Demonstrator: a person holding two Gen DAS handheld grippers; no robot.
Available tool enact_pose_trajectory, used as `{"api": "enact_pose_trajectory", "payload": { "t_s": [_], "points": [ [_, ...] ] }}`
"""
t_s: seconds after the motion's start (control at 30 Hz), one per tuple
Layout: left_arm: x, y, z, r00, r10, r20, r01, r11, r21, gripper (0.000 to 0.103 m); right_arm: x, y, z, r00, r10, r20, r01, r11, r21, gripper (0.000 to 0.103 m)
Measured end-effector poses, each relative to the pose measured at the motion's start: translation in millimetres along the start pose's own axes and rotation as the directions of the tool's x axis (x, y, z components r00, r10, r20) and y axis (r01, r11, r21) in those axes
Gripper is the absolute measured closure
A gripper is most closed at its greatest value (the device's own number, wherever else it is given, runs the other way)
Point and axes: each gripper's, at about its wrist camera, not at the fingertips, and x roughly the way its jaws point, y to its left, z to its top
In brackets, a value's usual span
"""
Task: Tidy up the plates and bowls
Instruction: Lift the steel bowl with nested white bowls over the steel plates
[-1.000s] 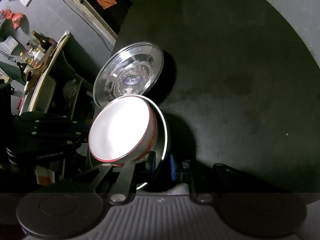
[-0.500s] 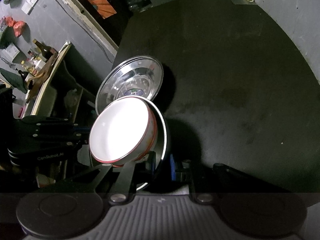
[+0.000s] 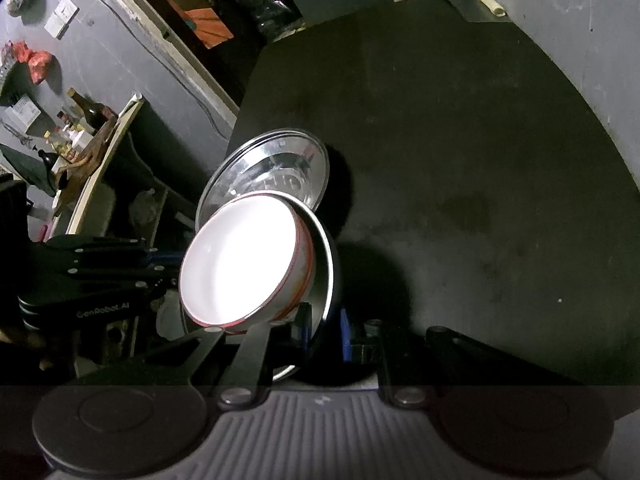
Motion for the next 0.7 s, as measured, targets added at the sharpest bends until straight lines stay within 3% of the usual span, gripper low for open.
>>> {"api": "enact_pose_trajectory", "payload": {
  "t_s": [0.7],
  "points": [
    [-7.5,10.4,10.3,0.998,0.036,0.047,-0.033,0.998,-0.059,0.096,-1.6,8.9,15.5,1.000,0.004,0.005,-0.003,0.998,-0.060,0.086]
  ]
}}
